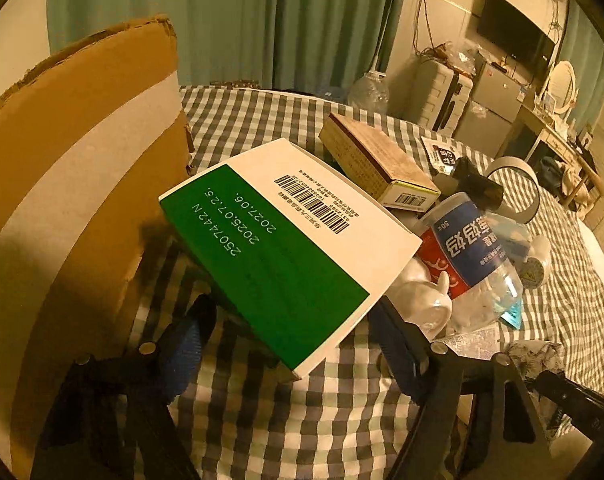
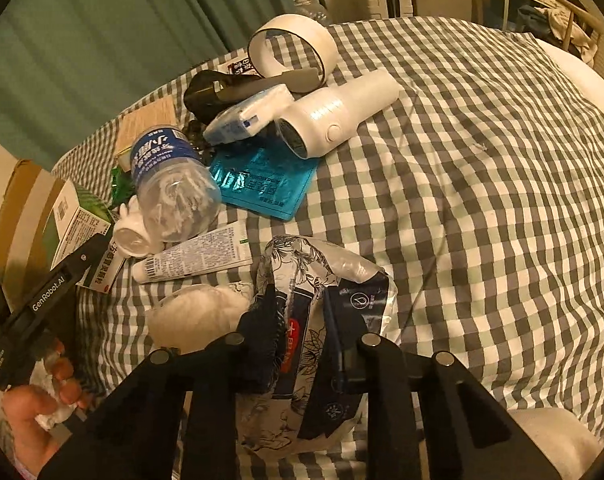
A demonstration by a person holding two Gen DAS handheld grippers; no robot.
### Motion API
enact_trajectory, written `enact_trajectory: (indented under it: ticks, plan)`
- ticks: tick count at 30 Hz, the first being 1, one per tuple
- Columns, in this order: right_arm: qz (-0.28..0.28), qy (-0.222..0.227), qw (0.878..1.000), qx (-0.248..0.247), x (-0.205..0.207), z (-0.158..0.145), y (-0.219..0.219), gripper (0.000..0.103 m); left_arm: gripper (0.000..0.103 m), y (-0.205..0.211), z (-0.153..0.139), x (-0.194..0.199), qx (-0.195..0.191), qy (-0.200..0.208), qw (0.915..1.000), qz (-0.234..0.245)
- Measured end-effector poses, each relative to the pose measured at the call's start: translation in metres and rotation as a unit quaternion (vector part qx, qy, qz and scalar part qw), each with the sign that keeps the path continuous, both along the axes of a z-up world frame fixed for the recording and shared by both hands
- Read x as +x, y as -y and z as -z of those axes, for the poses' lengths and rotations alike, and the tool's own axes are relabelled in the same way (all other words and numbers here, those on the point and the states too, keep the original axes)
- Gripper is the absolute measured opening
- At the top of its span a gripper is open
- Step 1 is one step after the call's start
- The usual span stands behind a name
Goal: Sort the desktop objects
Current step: 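Grasp the green-and-white box with the left gripper while the right grips the floral packet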
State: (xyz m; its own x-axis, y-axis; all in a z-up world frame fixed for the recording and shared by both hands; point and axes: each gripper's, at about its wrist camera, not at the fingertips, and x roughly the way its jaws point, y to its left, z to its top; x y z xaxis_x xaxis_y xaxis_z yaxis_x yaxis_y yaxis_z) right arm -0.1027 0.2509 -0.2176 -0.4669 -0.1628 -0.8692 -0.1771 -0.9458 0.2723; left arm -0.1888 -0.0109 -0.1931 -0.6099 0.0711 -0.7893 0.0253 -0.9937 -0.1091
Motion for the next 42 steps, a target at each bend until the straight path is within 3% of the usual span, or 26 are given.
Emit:
enact_trajectory:
  ticks: [6, 9, 13, 18, 25, 28, 31, 33, 34, 42]
  plan:
    - [0.000, -0.004, 1.000, -0.010, 0.002, -0.007, -0.005, 0.022, 0.085, 0.002, -0.007, 0.006, 0.015, 0.020, 0.9996, -0.017]
    - [-0.001, -0.002, 1.000, -0.012, 0.002, -0.007, -0.005, 0.022, 0.102, 0.000, -0.014, 0.008, 0.021, 0.031, 0.9982, -0.046]
    - [-0.006, -0.002, 1.000, -0.014, -0.010, -0.003, 0.000, 0.022, 0.103, -0.006, -0.022, -0.002, 0.032, 0.059, 0.9950, -0.074]
    - [-0.006, -0.003, 1.000, -0.027, -0.008, -0.003, -0.003, 0.022, 0.103, -0.020, -0.019, -0.021, -0.008, 0.084, 0.9887, -0.124]
    - [-0.012, -0.003, 0.999, -0.035, -0.006, -0.003, -0.004, 0.022, 0.103, -0.024, -0.015, -0.040, -0.010, 0.092, 0.9824, -0.162]
    - [-0.016, -0.003, 0.999, -0.034, -0.006, -0.003, -0.002, 0.022, 0.103, -0.012, 0.000, -0.047, 0.015, 0.110, 0.9783, -0.175]
    - [-0.019, -0.005, 0.999, -0.035, -0.006, -0.004, -0.001, 0.022, 0.091, -0.001, 0.009, -0.044, 0.032, 0.112, 0.9793, -0.166]
    - [-0.023, -0.007, 0.999, -0.038, -0.006, -0.005, -0.001, 0.017, 0.089, -0.001, 0.007, -0.040, 0.025, 0.107, 0.9828, -0.148]
    - [-0.024, -0.008, 0.999, -0.038, -0.006, -0.005, 0.000, 0.008, 0.088, -0.002, 0.005, -0.037, 0.023, 0.103, 0.9848, -0.138]
    - [-0.028, -0.040, 0.999, -0.010, 0.007, -0.026, 0.002, 0.006, 0.082, -0.011, -0.034, -0.004, 0.022, 0.059, 0.9963, -0.058]
